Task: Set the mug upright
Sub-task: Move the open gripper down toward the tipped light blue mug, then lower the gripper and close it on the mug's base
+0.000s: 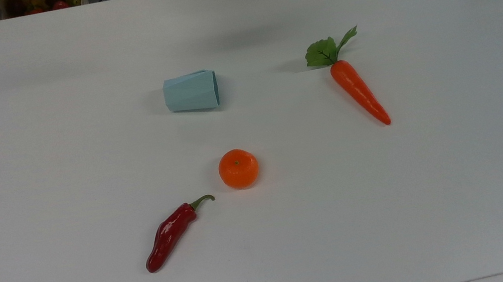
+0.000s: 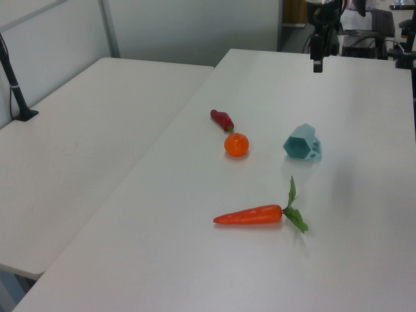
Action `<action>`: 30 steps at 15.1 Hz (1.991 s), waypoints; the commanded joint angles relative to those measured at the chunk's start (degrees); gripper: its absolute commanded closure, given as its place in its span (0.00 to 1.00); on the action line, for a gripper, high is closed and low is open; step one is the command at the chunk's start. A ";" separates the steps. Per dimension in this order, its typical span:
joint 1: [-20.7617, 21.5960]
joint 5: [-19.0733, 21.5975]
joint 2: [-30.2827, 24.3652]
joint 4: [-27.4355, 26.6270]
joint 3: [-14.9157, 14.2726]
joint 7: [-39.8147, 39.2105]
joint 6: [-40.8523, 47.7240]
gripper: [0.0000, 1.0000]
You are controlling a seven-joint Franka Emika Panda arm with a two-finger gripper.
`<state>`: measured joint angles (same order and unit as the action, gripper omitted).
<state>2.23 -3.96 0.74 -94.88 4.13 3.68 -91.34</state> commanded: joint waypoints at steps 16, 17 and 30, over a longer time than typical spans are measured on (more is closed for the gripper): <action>12.61 -22.21 9.45 -0.13 0.79 14.24 0.02 0.00; 13.76 -24.58 10.85 -0.22 0.79 16.17 0.28 0.00; 18.17 -43.58 29.67 -1.27 0.18 36.92 2.21 0.23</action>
<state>19.65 -44.05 28.73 -95.69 5.29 37.68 -91.12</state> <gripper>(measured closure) 0.084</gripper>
